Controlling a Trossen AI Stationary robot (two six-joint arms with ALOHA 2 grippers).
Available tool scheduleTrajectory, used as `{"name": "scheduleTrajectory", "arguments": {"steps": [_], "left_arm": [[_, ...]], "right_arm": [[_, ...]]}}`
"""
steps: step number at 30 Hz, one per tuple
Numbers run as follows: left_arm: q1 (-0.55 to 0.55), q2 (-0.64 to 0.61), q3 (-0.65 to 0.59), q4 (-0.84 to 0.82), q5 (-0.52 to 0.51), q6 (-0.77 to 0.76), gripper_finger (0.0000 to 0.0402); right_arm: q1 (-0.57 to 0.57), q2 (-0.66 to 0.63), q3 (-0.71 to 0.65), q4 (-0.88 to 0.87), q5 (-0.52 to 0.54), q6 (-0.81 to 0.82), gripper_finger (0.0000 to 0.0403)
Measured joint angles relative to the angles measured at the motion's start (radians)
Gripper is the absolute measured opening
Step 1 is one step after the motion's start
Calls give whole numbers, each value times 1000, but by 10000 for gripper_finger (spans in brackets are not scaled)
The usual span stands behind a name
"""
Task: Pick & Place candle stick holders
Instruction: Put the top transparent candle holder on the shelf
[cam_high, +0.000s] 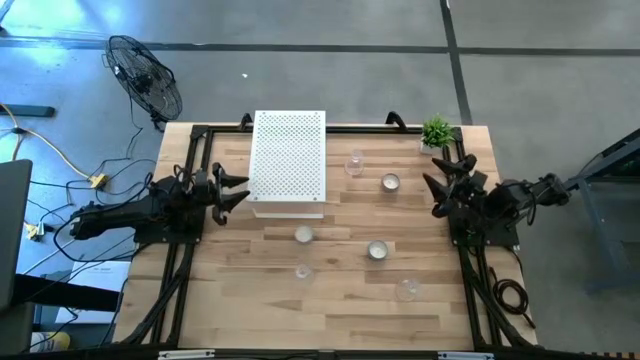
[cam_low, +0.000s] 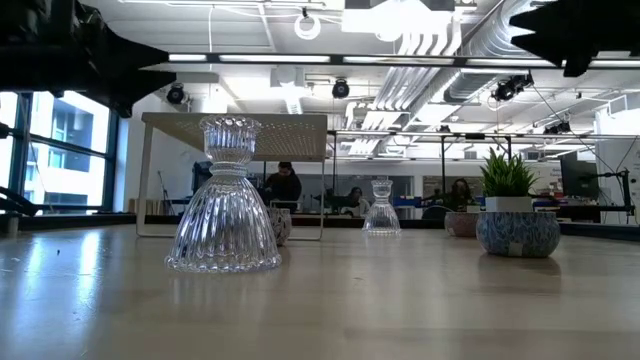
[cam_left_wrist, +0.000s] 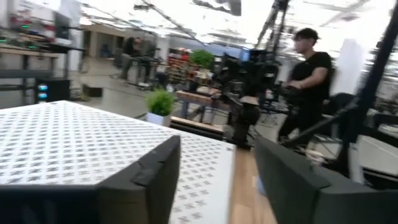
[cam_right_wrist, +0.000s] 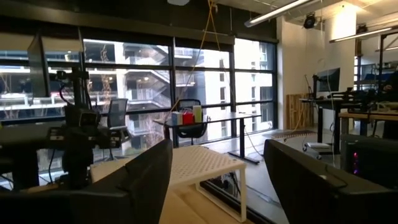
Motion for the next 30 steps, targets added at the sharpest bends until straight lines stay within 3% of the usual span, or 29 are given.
{"name": "scheduleTrajectory", "arguments": {"steps": [8, 14, 17, 22, 30], "left_arm": [[0, 0, 4, 3, -12, 4, 307], [0, -1, 55, -5, 40, 4, 347], [0, 0, 71, -9, 64, 4, 356], [0, 0, 73, -8, 68, 4, 360], [0, 0, 73, -7, 69, 28, 360]], "right_arm": [[0, 127, 103, -46, 1, 27, 249], [0, 325, 263, -198, 115, 70, 250], [-1, 429, 374, -318, 176, 123, 250], [-27, 571, 566, -574, 168, 279, 250], [-211, 740, 853, -1087, -5, 720, 250]]}}
